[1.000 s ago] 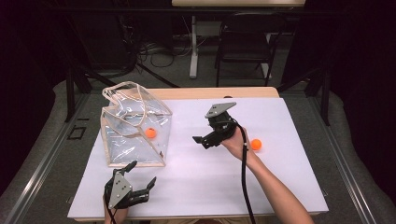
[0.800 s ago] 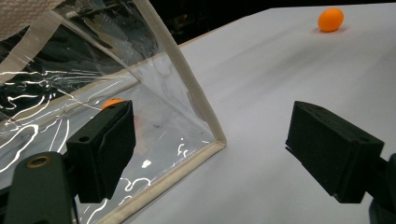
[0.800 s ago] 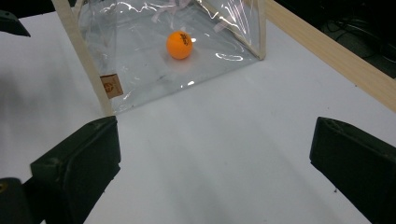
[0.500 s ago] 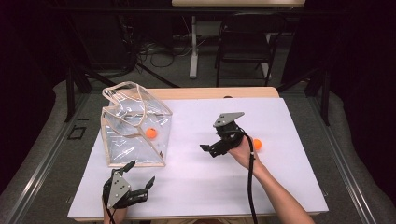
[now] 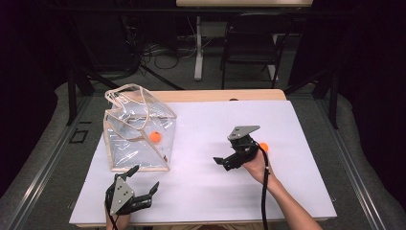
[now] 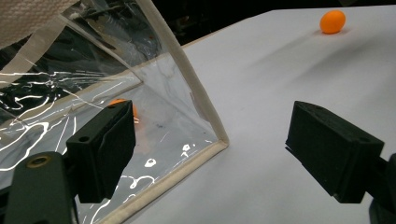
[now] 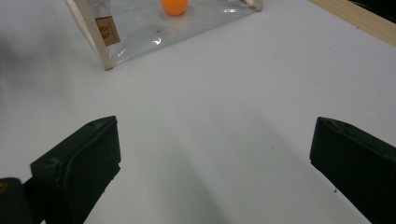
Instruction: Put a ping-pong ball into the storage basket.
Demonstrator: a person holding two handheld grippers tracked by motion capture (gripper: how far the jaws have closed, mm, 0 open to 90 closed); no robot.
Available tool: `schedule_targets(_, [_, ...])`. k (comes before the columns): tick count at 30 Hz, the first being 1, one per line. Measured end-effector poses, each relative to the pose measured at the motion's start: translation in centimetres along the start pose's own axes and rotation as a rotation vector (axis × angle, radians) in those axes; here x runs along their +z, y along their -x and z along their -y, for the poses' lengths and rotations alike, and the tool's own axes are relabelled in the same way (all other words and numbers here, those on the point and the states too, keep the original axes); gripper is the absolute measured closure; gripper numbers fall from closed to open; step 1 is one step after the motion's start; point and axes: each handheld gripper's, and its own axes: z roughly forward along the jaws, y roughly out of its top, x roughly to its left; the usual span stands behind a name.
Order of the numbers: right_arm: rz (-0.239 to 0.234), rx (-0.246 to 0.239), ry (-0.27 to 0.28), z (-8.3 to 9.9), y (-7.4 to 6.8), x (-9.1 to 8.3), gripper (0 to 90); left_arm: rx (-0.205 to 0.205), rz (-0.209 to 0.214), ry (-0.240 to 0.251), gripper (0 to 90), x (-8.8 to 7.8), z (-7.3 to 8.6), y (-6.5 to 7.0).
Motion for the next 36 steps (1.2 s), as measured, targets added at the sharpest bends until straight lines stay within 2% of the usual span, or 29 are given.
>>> schedule_targets(11, [0.019, 0.02, 0.009, 1.3, 0.1, -1.5, 1.2, 0.004, 0.004, 0.0, 15.6, 0.0, -0.1, 0.1])
schedule_targets(24, [0.03, 0.027, -0.015, 3.1, 0.4, -2.5, 0.7, 0.005, 0.004, 0.002, 15.6, 0.0, -0.1, 0.1])
schedule_targets(36, [0.07, 0.044, -0.01, 3.7, 1.4, -3.8, 0.7, 0.004, 0.001, -0.001, 15.6, 0.1, -0.1, 0.1])
